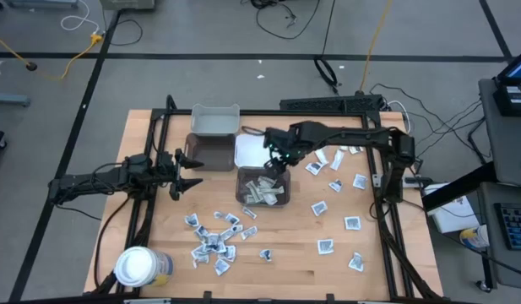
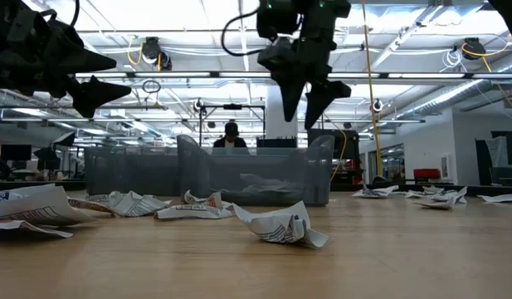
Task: Pick & Place First Aid Supplies
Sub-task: Put the green bandage pack into the right black bin
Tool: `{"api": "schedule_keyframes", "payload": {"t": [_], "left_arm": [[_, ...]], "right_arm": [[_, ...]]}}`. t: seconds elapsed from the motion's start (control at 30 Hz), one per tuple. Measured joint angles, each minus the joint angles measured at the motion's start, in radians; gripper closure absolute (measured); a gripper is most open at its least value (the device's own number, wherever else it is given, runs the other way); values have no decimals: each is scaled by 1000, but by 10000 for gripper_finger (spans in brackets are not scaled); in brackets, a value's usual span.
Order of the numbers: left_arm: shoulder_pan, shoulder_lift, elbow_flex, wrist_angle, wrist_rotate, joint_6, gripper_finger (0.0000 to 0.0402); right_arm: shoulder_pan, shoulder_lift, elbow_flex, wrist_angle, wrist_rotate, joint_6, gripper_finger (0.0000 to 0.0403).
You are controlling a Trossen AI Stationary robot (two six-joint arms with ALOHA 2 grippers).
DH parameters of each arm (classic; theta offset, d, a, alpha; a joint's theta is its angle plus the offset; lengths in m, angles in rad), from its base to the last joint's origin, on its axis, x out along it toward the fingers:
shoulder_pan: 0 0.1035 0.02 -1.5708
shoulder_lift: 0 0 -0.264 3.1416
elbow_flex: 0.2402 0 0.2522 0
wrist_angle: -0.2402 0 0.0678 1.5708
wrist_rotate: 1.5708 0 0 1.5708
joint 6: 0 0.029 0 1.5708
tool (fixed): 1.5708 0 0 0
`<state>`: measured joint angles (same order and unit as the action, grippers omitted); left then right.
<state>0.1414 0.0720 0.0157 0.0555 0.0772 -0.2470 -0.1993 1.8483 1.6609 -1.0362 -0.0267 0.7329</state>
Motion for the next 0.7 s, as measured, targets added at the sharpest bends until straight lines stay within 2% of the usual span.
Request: {"api": "schedule_keyframes", "payload": {"t": [0.7], "left_arm": [[0, 0, 0, 0, 0, 0, 91]], "right_arm": [[-346, -174, -255, -64, 2, -133, 183]]}}
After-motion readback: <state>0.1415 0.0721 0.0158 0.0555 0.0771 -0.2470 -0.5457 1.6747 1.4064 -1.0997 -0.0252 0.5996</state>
